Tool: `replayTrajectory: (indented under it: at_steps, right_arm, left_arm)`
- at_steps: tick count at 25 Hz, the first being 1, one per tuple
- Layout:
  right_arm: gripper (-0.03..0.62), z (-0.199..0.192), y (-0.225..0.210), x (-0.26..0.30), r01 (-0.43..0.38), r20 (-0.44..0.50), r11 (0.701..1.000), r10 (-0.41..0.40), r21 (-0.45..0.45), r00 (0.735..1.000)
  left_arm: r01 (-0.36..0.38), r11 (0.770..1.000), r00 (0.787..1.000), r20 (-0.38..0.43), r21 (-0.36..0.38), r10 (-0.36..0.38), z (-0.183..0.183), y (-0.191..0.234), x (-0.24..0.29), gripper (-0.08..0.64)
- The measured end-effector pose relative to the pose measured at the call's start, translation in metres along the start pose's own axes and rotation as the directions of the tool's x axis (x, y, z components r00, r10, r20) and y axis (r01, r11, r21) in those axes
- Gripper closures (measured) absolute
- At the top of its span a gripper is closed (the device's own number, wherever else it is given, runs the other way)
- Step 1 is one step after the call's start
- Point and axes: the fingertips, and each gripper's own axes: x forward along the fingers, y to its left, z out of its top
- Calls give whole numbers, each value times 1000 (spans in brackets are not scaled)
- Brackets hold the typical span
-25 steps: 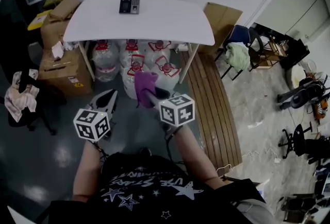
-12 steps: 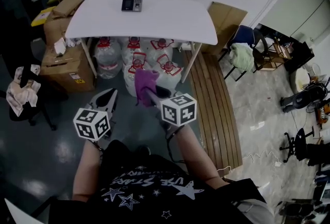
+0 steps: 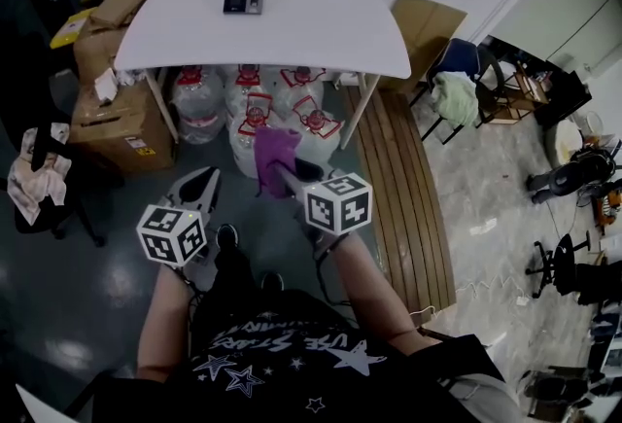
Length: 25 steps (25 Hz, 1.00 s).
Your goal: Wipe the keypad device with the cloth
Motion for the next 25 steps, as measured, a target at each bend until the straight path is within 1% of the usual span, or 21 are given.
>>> replayTrajectory:
  at_steps: [3,9,14,19,25]
  right_arm:
    - [494,1,-8,10,18,-12,1000,-18,13,1000]
    - [494,12,-19,41,34,-24,999,-34,18,999]
    - [494,37,-37,72,56,-13,998,-55,18,998]
    - [494,60,-60,108,85,-11,995,-85,41,996]
    - [494,90,-71,154,105,-5,994,-105,36,994]
  left_arm:
    - [13,1000,1000,0,0,-13,5,9,10,551]
    - [32,999,999,6,-9,-32,19,39,34,551]
    - [42,999,999,13,-5,-42,41,70,62,551]
    - [64,998,998,2,1,-64,60,103,91,551]
    - [72,997,997,1,-10,-72,82,150,116,551]
